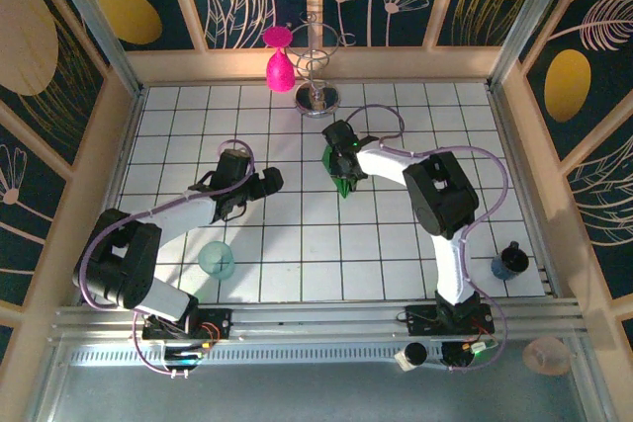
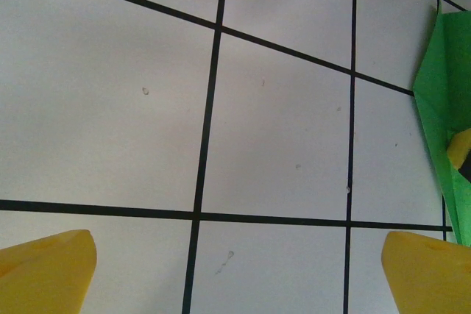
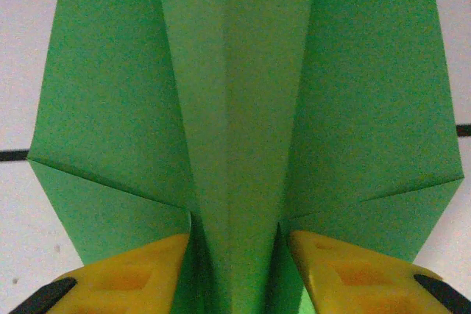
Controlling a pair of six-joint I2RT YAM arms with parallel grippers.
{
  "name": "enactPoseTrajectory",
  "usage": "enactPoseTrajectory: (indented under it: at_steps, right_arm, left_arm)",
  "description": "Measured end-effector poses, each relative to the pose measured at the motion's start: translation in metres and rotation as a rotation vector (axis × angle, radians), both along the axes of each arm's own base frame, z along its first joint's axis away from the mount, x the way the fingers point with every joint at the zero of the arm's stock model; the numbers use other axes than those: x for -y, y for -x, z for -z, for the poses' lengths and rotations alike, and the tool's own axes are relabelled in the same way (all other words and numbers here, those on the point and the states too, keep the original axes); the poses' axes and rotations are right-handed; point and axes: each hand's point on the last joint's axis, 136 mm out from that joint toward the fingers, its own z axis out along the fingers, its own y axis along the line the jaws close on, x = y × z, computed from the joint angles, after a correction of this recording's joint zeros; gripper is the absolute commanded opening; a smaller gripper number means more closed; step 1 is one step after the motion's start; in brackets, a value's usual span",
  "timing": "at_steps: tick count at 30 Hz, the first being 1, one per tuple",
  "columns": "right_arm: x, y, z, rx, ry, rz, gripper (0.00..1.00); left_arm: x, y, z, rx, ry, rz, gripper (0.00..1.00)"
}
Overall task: Fold a paper plane with a square sheet of paper (pick it up from the middle)
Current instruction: Move the paper plane to the top-center of the table, then reset both arms
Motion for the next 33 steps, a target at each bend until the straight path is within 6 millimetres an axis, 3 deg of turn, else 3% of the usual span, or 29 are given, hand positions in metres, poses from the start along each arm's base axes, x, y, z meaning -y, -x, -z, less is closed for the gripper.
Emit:
enactPoseTrajectory:
  at_steps: [10, 17, 23, 27, 30, 33]
  right_arm:
    - [0.001, -0.042, -0.002, 0.102, 0.031, -0.017, 0.48]
    - [0.000, -0.050, -0.006, 0.115, 0.028, -0.026, 0.48]
    - [0.000, -0.050, -0.014, 0.102, 0.015, -0.029, 0.49]
    - [-0.001, -0.050, -0.052, 0.144, -0.026, -0.030, 0.55]
    - [0.005, -0.051, -0.108, 0.240, -0.083, -0.018, 0.61]
    - [0.032, -0.045, -0.166, 0.364, -0.125, 0.029, 0.67]
  left_arm:
    - [0.003, -0.007, -0.007, 0.018, -0.003, 0.010, 0.99]
    - [0.005, -0.014, -0.017, 0.043, 0.005, 0.007, 0.99]
    - [0.009, -0.033, -0.045, 0.111, 0.017, -0.011, 0.99]
    - [0.000, -0.047, -0.073, 0.185, 0.001, -0.059, 0.99]
    - [-0.013, -0.056, -0.099, 0.262, -0.034, -0.106, 0.99]
    - [-0.033, -0.060, -0.128, 0.352, -0.092, -0.170, 0.99]
